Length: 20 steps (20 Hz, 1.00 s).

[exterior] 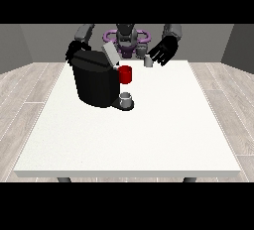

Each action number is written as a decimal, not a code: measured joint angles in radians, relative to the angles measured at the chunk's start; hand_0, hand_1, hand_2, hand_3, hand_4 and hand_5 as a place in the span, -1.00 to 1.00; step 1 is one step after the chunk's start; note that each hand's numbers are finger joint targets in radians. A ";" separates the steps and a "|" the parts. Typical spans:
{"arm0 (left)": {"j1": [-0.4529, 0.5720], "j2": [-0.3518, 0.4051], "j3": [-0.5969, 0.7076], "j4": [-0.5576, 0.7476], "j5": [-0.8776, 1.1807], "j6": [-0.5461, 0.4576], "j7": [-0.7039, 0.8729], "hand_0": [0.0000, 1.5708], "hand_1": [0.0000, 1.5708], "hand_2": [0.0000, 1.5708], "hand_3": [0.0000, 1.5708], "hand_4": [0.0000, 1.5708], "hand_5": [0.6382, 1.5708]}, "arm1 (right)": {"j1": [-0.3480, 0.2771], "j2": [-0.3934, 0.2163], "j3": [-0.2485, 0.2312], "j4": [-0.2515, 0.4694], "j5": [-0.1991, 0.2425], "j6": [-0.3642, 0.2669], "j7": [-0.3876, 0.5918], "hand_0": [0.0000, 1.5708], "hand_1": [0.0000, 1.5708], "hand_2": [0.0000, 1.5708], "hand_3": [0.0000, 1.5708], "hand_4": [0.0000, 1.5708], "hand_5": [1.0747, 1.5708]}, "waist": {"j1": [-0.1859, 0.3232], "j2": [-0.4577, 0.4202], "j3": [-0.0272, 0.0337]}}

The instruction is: Insert the coffee pod into the coffee machine and close the lid

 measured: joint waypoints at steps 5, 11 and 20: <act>-0.086 0.023 0.040 0.015 0.012 -0.013 0.048 0.58 0.58 0.61 0.53 -0.39 1.00 | -0.028 0.008 0.024 -0.035 0.011 -0.019 0.033 -1.00 -1.00 -1.00 -1.00 -0.35 1.00 | -0.039 0.027 -0.0001; -0.170 0.038 0.062 0.024 0.014 -0.018 0.069 0.63 0.63 0.70 0.61 -0.34 1.00 | -0.068 0.005 0.030 -0.052 0.028 -0.036 0.038 -1.00 -1.00 -1.00 -1.00 -0.34 1.00 | -0.075 0.082 0.0000; -0.223 0.042 0.062 0.039 -0.007 -0.017 0.080 0.67 0.67 0.69 0.57 -0.37 1.00 | -0.090 -0.006 0.016 -0.074 0.022 -0.038 0.048 -1.00 -1.00 -1.00 -1.00 -0.34 1.00 | -0.097 0.115 0.0002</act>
